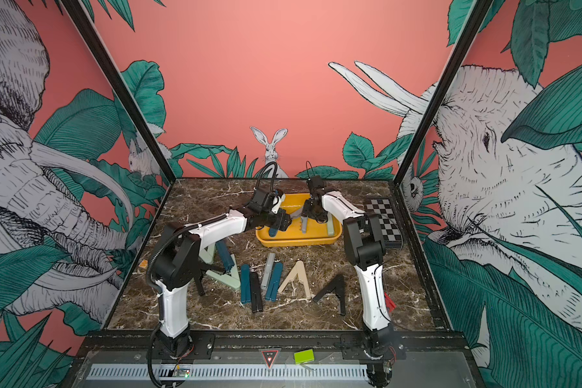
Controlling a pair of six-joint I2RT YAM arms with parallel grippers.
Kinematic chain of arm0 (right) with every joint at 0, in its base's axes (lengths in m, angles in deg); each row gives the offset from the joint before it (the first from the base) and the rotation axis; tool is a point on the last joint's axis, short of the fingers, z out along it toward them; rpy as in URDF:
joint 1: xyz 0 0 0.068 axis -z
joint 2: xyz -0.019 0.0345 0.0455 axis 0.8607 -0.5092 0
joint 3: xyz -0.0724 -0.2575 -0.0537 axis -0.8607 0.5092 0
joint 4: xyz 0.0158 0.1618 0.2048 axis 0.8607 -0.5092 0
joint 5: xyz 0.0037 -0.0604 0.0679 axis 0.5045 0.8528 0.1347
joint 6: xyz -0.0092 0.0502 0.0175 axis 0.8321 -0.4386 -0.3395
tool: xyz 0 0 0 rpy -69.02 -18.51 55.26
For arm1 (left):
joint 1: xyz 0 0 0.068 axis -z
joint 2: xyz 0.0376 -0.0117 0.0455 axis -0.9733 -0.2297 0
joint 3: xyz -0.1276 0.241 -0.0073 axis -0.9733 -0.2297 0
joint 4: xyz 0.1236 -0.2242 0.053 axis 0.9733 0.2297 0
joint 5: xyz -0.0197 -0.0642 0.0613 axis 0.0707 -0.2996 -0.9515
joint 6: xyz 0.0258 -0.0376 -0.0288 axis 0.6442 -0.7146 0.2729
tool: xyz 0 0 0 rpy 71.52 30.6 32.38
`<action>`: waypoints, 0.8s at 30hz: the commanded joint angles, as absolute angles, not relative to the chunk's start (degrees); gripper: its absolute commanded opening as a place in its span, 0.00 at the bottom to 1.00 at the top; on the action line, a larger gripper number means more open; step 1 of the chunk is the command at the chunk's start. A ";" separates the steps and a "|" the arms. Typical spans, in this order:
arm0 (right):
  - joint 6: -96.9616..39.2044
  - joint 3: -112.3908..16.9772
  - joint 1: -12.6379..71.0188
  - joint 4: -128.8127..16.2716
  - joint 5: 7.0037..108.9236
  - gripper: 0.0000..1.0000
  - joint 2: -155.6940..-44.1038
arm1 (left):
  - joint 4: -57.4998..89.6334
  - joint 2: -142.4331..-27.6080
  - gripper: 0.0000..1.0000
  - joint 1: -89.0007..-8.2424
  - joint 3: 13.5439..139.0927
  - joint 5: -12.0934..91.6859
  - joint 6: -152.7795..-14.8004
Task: Put the pruning pliers into the storage box
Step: Adjust the pruning pliers in the storage box.
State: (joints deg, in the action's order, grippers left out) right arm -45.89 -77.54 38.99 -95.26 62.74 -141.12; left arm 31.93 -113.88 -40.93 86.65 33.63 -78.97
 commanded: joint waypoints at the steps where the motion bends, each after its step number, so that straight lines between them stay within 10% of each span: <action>1: -42.87 -79.72 38.92 -97.33 60.32 0.58 -144.38 | 30.55 -107.66 0.87 -41.79 84.63 30.99 -79.10; 24: -36.40 -76.44 36.38 -97.78 63.64 0.63 -139.41 | 30.89 -98.80 0.88 -45.79 74.84 28.34 -79.71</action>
State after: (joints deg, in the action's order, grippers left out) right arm -37.84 -77.15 36.37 -95.98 61.62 -140.83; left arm 30.66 -101.71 -45.43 75.59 28.45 -79.04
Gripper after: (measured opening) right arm 0.625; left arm 0.874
